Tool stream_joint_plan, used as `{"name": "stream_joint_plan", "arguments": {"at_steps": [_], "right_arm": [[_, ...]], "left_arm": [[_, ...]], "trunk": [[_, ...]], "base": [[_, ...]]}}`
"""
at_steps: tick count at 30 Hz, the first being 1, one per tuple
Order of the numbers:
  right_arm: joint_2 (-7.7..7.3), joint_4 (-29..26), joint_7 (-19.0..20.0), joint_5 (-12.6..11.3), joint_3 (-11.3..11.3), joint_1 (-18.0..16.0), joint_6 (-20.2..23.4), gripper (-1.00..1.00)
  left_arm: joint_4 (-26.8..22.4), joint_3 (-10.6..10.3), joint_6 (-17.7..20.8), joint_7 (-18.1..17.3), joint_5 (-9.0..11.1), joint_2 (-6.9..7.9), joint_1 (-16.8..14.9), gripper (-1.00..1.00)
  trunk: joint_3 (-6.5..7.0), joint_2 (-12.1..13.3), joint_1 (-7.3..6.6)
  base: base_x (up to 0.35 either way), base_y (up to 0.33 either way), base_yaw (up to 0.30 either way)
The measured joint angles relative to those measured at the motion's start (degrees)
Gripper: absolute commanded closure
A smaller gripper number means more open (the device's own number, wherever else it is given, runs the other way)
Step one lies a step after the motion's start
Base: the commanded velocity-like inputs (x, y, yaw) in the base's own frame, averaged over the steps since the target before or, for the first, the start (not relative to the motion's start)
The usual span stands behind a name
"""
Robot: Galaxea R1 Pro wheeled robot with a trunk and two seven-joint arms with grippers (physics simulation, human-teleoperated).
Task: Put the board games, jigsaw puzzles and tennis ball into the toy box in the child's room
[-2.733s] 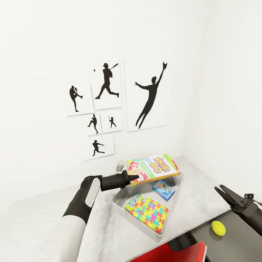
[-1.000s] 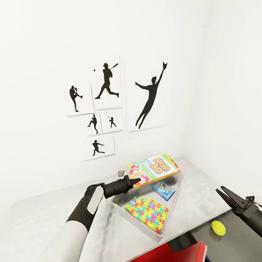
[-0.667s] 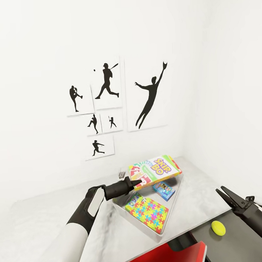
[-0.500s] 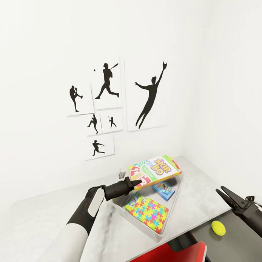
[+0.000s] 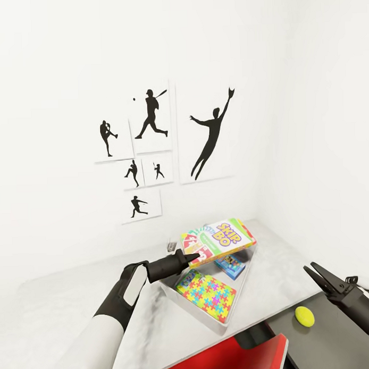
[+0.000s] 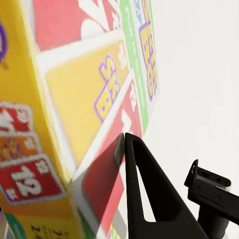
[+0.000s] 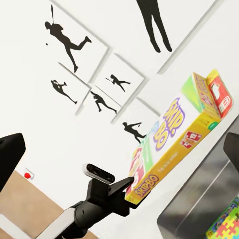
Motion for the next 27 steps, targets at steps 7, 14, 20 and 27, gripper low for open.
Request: {"name": "stream_joint_plan", "arguments": {"at_steps": [7, 14, 20, 27], "right_arm": [[0.0, 0.0, 0.0, 0.01, 0.0, 0.0, -0.01, -1.0], [0.01, 0.0, 0.0, 0.0, 0.01, 0.0, 0.0, -1.0], [0.01, -0.01, 0.0, 0.0, 0.01, 0.0, 0.0, -1.0], [0.01, 0.0, 0.0, 0.0, 0.01, 0.0, 0.0, -1.0]], "left_arm": [[0.0, 0.0, -0.01, 0.0, 0.04, 0.0, 0.0, 1.0], [0.03, 0.0, -0.01, 0.0, 0.05, 0.0, 0.0, 1.0], [0.03, 0.0, -0.02, 0.0, 0.02, 0.0, 0.0, 1.0], [0.03, 0.0, -0.01, 0.0, 0.08, 0.0, 0.0, 1.0]], "trunk": [[0.0, 0.01, 0.02], [0.0, 0.0, 0.01], [0.0, 0.01, 0.03], [0.0, 0.0, 0.01]], "base": [[-0.107, 0.0, 0.0], [-0.077, 0.0, 0.0], [-0.203, -0.031, 0.0], [-0.102, -0.025, 0.0]]}}
